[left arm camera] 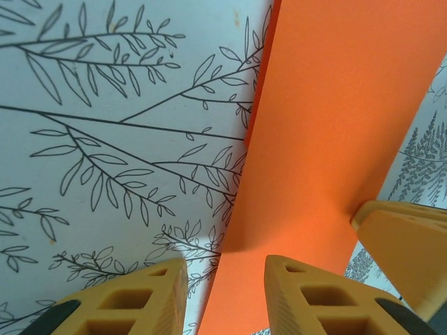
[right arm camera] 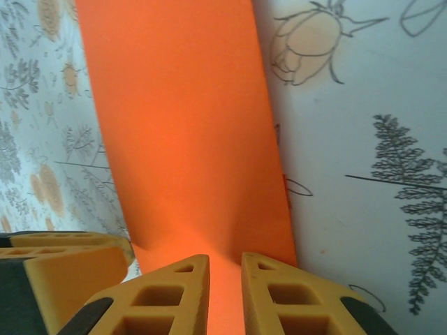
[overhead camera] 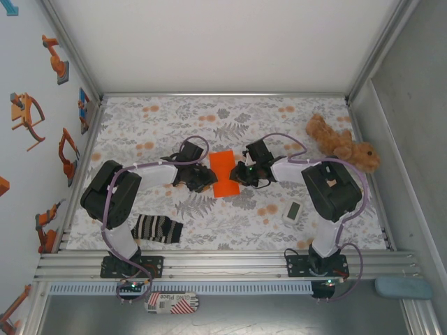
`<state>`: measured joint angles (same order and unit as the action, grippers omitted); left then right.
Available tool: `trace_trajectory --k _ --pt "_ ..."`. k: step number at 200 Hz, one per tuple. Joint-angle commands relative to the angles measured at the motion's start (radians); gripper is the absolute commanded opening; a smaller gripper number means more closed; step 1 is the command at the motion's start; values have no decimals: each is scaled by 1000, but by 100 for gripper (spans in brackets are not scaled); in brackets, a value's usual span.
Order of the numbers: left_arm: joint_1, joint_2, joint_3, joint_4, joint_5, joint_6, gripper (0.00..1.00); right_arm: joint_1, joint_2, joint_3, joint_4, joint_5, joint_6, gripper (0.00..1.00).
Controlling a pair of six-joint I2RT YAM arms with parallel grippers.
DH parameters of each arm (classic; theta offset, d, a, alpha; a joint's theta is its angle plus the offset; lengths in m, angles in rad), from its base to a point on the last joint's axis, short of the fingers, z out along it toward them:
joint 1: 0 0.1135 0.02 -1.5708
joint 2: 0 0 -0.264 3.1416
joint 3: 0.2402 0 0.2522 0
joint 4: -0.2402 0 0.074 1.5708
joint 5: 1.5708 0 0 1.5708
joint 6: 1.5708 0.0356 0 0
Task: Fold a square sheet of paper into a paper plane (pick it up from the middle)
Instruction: Third fold the triangle at the center of the table.
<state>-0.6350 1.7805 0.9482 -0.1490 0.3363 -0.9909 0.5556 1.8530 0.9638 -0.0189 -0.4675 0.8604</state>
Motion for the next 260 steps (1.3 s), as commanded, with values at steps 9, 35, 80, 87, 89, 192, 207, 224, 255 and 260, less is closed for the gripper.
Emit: trace_trajectory --k 9,35,80,87,89,192,207,224,255,260 --pt "1 21 -3 0 18 4 35 -6 38 -10 -51 47 -20 19" --pt "3 29 -4 8 31 -4 35 -8 50 -19 -58 61 -15 18" --pt "3 45 -4 70 93 -21 29 -16 45 -34 -53 64 -12 18" --pt "2 44 -4 80 101 -24 28 -17 45 -36 -53 63 -12 18" --pt "3 43 -3 82 103 -24 28 -17 45 -36 -53 63 -13 18" --pt "41 1 -17 177 171 10 31 -20 40 -51 -31 59 -4 17" --pt "49 16 -13 193 186 7 33 -20 38 -53 -30 61 -3 17" --pt "57 35 -9 201 201 2 33 -20 36 -57 -27 64 -2 17" --pt "73 60 -12 232 218 -14 33 -20 34 -60 -20 60 0 17" --pt "72 64 -12 238 221 -17 33 -21 34 -59 -19 59 2 17"
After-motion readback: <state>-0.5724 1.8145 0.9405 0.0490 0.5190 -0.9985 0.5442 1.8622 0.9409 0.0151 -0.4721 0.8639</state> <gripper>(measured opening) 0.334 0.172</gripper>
